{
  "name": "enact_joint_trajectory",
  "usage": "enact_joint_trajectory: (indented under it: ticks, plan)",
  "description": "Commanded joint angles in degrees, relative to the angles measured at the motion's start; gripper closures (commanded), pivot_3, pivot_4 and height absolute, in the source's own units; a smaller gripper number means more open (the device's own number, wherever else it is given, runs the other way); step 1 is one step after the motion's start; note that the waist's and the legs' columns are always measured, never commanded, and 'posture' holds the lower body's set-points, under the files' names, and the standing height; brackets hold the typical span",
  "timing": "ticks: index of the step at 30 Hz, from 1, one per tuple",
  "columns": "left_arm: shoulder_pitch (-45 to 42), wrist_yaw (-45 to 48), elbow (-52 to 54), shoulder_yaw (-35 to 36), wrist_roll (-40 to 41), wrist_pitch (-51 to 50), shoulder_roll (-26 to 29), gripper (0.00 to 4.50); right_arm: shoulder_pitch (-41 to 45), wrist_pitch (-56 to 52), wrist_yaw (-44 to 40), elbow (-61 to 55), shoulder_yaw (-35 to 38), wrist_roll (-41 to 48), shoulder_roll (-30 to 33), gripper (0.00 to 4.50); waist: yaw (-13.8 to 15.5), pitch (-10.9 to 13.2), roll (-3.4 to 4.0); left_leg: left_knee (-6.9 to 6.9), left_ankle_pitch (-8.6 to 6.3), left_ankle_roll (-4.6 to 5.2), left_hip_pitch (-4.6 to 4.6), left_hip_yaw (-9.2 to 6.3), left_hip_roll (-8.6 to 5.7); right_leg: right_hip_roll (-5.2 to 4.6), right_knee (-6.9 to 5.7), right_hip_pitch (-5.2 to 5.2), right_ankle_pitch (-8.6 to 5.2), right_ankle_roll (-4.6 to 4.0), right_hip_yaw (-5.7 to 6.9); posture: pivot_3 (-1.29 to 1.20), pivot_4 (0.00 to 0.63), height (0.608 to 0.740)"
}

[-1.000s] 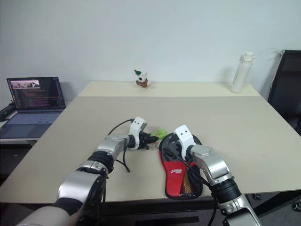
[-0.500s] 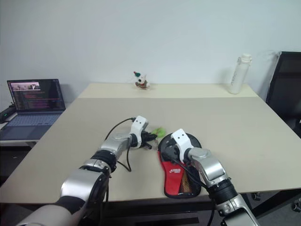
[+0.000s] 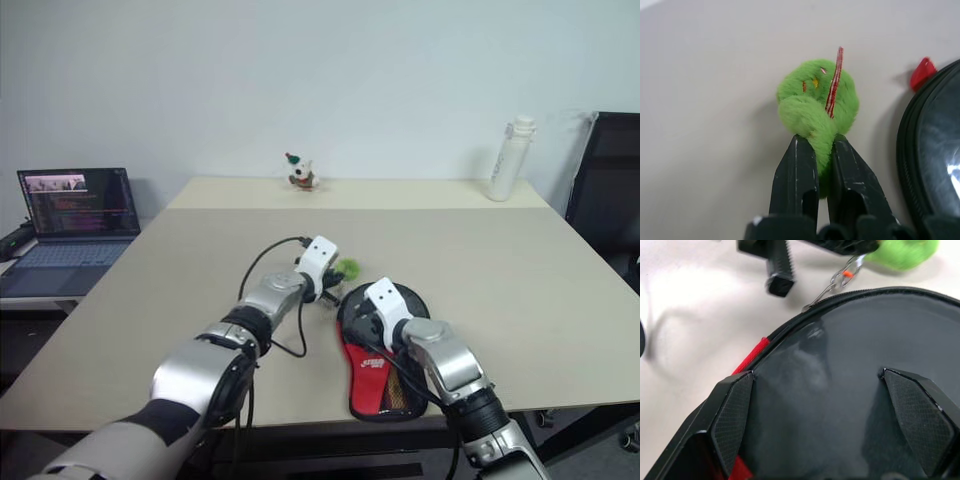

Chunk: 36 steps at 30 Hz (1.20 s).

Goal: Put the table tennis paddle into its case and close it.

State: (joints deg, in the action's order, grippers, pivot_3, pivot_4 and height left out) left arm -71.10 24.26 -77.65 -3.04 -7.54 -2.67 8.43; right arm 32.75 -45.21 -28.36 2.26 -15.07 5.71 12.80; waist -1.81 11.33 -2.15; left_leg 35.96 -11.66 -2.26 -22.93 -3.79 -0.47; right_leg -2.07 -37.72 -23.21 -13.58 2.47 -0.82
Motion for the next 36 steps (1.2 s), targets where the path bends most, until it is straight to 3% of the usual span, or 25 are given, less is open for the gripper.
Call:
enact_joint_trajectory:
  ticks: [1, 27, 36]
  plan:
    - [-4.0, -2.2, 0.3, 0.3, -1.4, 2.4, -1.1, 4.49, -4.7, -7.1, -1.3, 0.9, -3.3, -0.3, 1.9, 0.0, 0.0, 0.0, -0.01, 0.0, 0.0, 0.0, 0.0, 0.0, 0.0, 0.0, 0.01, 0.0, 0.0, 0.0, 0.0, 0.0, 0.15, 0.74]
    - [-10.0, -12.2, -1.2, -12.7, -20.5, 15.3, -9.9, 4.49, -15.2, -14.2, 1.6, -8.8, -6.6, 0.9, 1.2, 0.0, 0.3, -0.5, -0.06, -0.05, -0.02, -0.03, 0.0, 0.01, -0.01, -0.02, 0.2, 0.08, -0.02, 0.04, 0.01, 0.0, 0.15, 0.74]
    - [-10.9, -17.5, -1.4, -20.6, -28.7, 21.5, -11.5, 4.49, -15.7, -14.8, 1.8, -9.4, -7.4, 1.3, 0.9, 0.0, 0.3, -0.5, -0.07, -0.14, -0.04, -0.06, -0.01, 0.01, 0.0, -0.02, 0.37, 0.11, -0.02, 0.04, 0.02, 0.0, 0.15, 0.74]
